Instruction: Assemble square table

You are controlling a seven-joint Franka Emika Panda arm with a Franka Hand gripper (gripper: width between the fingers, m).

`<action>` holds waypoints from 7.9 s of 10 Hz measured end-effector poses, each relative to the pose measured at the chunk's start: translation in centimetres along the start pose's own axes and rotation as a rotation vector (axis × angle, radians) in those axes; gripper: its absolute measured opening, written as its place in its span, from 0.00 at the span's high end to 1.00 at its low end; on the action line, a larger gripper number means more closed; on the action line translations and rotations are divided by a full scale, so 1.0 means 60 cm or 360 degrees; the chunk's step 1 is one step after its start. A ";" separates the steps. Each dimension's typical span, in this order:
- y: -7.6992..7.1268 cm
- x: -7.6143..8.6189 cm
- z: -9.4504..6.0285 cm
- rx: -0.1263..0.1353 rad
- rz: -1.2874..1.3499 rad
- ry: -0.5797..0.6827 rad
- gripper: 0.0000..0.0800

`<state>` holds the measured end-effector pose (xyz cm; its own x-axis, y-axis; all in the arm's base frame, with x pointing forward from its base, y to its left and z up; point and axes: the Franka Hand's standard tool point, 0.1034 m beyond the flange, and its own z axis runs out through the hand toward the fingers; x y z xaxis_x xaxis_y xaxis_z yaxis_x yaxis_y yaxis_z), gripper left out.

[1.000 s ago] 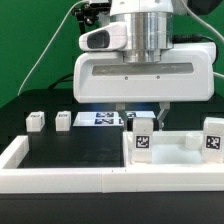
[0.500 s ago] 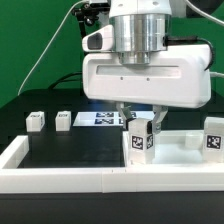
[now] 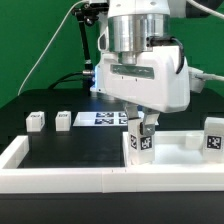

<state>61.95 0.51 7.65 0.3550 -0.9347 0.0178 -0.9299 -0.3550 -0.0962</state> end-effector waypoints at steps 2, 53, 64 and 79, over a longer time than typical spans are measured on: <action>-0.001 -0.001 0.000 0.0005 0.0051 -0.0007 0.54; -0.001 -0.002 -0.001 0.0036 -0.1603 -0.0014 0.19; 0.002 0.005 -0.001 0.0012 -0.1954 0.0001 0.64; 0.016 -0.014 -0.023 0.0012 -0.1490 0.0000 0.19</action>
Offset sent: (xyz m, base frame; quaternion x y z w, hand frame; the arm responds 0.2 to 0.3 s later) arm -0.0021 0.0028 0.0052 0.0057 -0.0350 -0.0841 0.9958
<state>60.63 0.94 8.90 0.9590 -0.2681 0.0915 -0.2646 -0.9631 -0.0489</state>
